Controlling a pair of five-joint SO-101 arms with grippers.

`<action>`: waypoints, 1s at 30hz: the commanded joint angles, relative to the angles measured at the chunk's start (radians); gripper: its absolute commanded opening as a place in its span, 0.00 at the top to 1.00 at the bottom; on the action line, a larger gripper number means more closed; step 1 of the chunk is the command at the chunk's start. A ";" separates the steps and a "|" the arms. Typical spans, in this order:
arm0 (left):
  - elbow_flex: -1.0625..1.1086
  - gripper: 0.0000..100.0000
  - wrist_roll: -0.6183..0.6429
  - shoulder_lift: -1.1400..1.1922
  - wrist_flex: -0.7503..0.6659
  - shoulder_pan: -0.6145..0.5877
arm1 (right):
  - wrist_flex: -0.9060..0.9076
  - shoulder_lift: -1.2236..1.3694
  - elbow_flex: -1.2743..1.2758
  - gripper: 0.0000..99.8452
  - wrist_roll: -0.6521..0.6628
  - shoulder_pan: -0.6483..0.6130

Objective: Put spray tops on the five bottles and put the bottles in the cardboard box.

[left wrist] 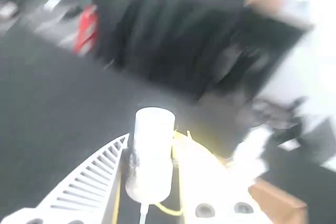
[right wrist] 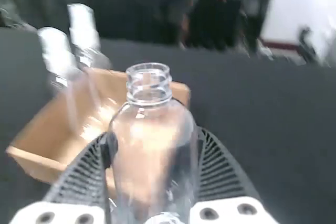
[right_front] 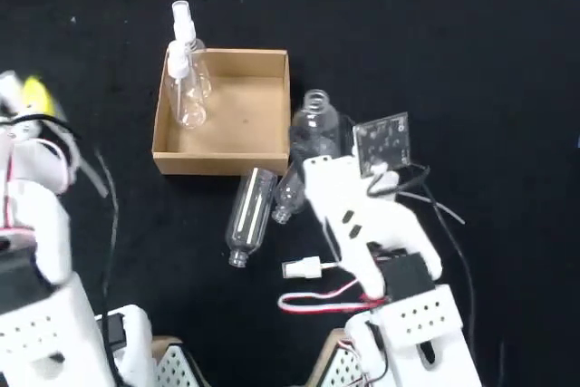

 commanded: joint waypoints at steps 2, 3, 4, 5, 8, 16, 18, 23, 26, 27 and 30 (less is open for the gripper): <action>-0.031 0.97 0.032 -0.109 -0.155 0.254 | -0.150 -0.033 -0.076 0.99 0.006 -0.100; -0.027 0.97 0.032 -0.120 -0.183 0.303 | -0.167 -0.027 -0.071 0.99 0.000 -0.106; -0.025 0.97 0.031 -0.129 -0.213 0.352 | -0.183 -0.024 -0.061 0.99 -0.002 -0.109; -0.025 0.97 0.028 -0.132 -0.242 0.398 | -0.192 -0.022 -0.051 0.99 -0.002 -0.109; -0.027 0.97 0.026 -0.137 -0.331 0.529 | -0.229 -0.022 -0.015 0.99 0.000 -0.106; -0.035 0.97 0.025 -0.089 -0.631 0.734 | -0.313 -0.024 0.087 0.99 0.005 -0.104; -0.035 0.97 0.025 -0.035 -0.677 0.751 | -0.318 -0.024 0.091 0.99 0.005 -0.103; -0.036 0.97 0.025 0.092 -0.738 0.773 | -0.318 -0.024 0.093 0.99 0.006 -0.103; -0.054 0.97 0.025 0.133 -0.786 0.779 | -0.315 -0.024 0.093 0.99 0.006 -0.103; -0.058 0.97 0.025 0.150 -0.793 0.785 | -0.313 -0.024 0.093 0.99 0.006 -0.103; -0.077 0.97 0.023 0.184 -0.807 0.811 | -0.313 -0.024 0.094 0.99 0.006 -0.103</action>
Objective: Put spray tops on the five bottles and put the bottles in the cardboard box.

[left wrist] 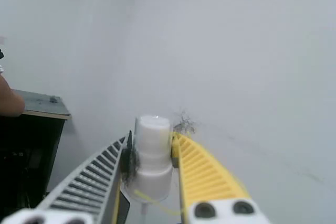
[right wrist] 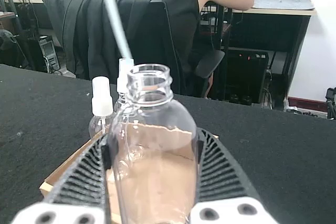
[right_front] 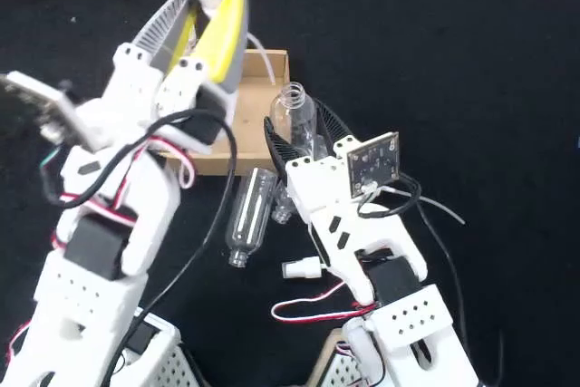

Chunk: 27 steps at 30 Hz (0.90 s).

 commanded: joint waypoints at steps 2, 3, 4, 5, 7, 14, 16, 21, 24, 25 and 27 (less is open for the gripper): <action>-0.105 0.97 0.003 0.055 -0.037 0.051 | -0.029 -0.008 -0.004 0.99 0.006 -0.012; -0.116 0.97 0.003 0.060 -0.035 0.051 | -0.029 -0.008 -0.004 0.99 0.006 -0.012; -0.125 0.97 0.003 0.061 -0.035 0.051 | -0.029 -0.008 -0.004 0.99 0.006 -0.012; -0.133 0.97 0.003 0.061 -0.035 0.059 | -0.029 -0.008 -0.004 0.99 0.006 -0.012; -0.142 0.97 0.003 0.061 -0.035 0.068 | -0.029 -0.008 -0.004 0.99 0.006 -0.012; -0.232 0.97 -0.058 0.060 0.155 0.101 | -0.029 -0.010 -0.004 0.99 0.006 -0.012; -0.245 0.97 -0.060 0.060 0.196 0.108 | -0.029 -0.010 -0.004 0.99 0.006 -0.012; -0.242 0.97 -0.060 0.072 0.199 0.113 | -0.029 -0.010 -0.004 0.99 0.006 -0.012; -0.226 0.97 -0.060 0.072 0.196 0.114 | -0.029 -0.010 -0.004 0.99 0.006 -0.012; -0.219 0.97 -0.060 0.072 0.186 0.114 | -0.028 -0.010 -0.004 0.99 0.006 -0.012; -0.196 0.97 -0.060 0.072 0.158 0.107 | -0.028 -0.010 -0.004 0.99 0.006 -0.012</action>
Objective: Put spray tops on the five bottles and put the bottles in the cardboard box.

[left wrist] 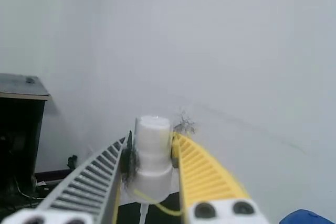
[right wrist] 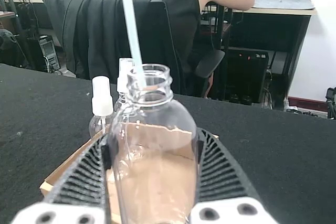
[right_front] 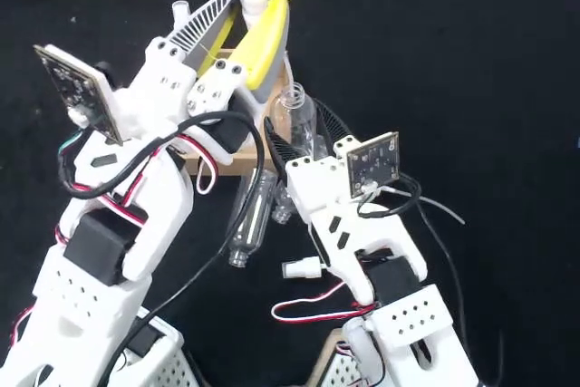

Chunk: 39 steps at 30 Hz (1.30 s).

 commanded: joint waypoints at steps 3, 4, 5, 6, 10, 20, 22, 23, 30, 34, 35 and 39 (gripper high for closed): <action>0.027 0.97 -0.006 0.002 -0.066 0.001 | -0.034 -0.012 0.007 0.99 0.006 -0.012; 0.039 0.97 -0.006 0.002 -0.060 0.001 | -0.034 -0.012 0.008 0.99 0.006 -0.012; 0.051 0.97 -0.006 0.002 -0.052 0.007 | -0.034 -0.012 0.008 0.99 0.006 -0.012; 0.062 0.96 -0.006 -0.003 -0.035 0.008 | -0.034 -0.012 0.008 0.99 0.006 -0.012; 0.079 0.84 -0.005 -0.011 0.100 0.012 | -0.031 -0.012 0.010 0.99 0.006 -0.012; -0.002 0.75 -0.072 -0.048 0.365 -0.031 | -0.029 -0.012 0.010 0.99 0.006 -0.011; -0.041 0.75 -0.103 -0.089 0.420 -0.061 | -0.029 -0.012 0.012 0.99 0.006 -0.008; -0.053 0.75 -0.114 -0.109 0.442 -0.082 | -0.031 -0.012 0.012 0.99 0.000 0.002; 0.035 0.75 -0.109 -0.196 0.499 -0.426 | -0.078 -0.004 -0.022 0.99 -0.163 0.147; 0.191 0.75 -0.109 -0.196 0.485 -0.598 | -0.086 -0.001 -0.054 0.99 -0.227 0.157; 0.243 0.75 -0.109 -0.196 0.463 -0.634 | -0.086 -0.001 -0.065 0.99 -0.226 0.144; 0.456 0.75 -0.109 -0.206 0.336 -0.743 | -0.086 0.013 -0.114 0.99 -0.210 0.081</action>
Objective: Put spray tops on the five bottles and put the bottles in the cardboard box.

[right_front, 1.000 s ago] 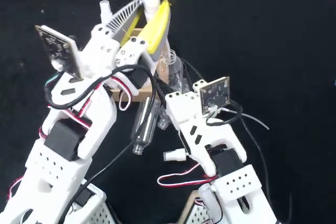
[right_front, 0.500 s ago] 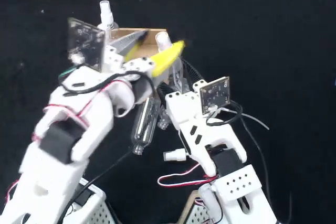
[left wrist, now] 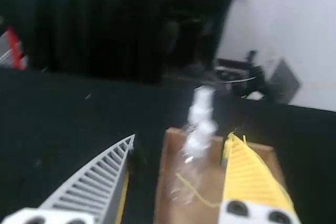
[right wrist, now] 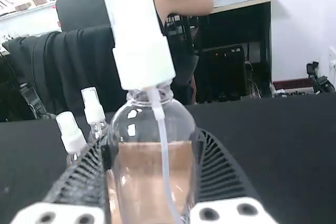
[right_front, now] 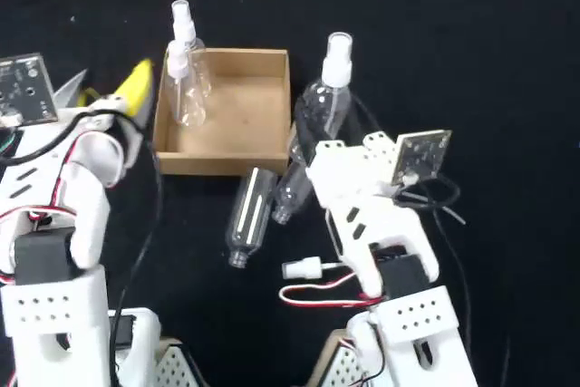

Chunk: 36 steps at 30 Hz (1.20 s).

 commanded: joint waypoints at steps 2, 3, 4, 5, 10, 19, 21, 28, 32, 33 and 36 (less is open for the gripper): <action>0.249 0.75 -0.003 -0.023 -0.169 -0.156 | -0.034 0.050 -0.133 0.99 0.023 -0.124; 0.289 0.75 -0.003 -0.023 -0.190 -0.189 | -0.034 0.076 -0.142 0.99 0.037 -0.161; 0.328 0.75 -0.003 -0.023 -0.210 -0.223 | -0.035 0.105 -0.148 0.99 0.054 -0.199; 0.361 0.75 -0.003 -0.023 -0.227 -0.257 | -0.041 0.139 -0.157 0.99 0.072 -0.235; 0.481 0.75 -0.003 -0.023 -0.293 -0.377 | -0.218 0.366 -0.196 0.99 0.138 -0.322; 0.725 0.75 0.083 -0.023 -0.489 -0.404 | -0.755 0.831 -0.225 0.99 0.176 -0.325; 0.765 0.75 0.107 -0.023 -0.543 -0.406 | -0.868 0.918 -0.225 0.99 0.176 -0.325; 0.806 0.75 0.115 -0.023 -0.585 -0.406 | -1.131 1.152 -0.272 0.99 0.172 -0.338; 0.806 0.75 0.115 -0.023 -0.580 -0.406 | -1.145 1.268 -0.367 0.99 0.172 -0.350; 0.808 0.75 0.115 -0.023 -0.580 -0.406 | -1.148 1.297 -0.387 0.99 0.172 -0.353; 0.808 0.75 0.114 -0.023 -0.580 -0.406 | -1.148 1.371 -0.444 0.99 0.172 -0.359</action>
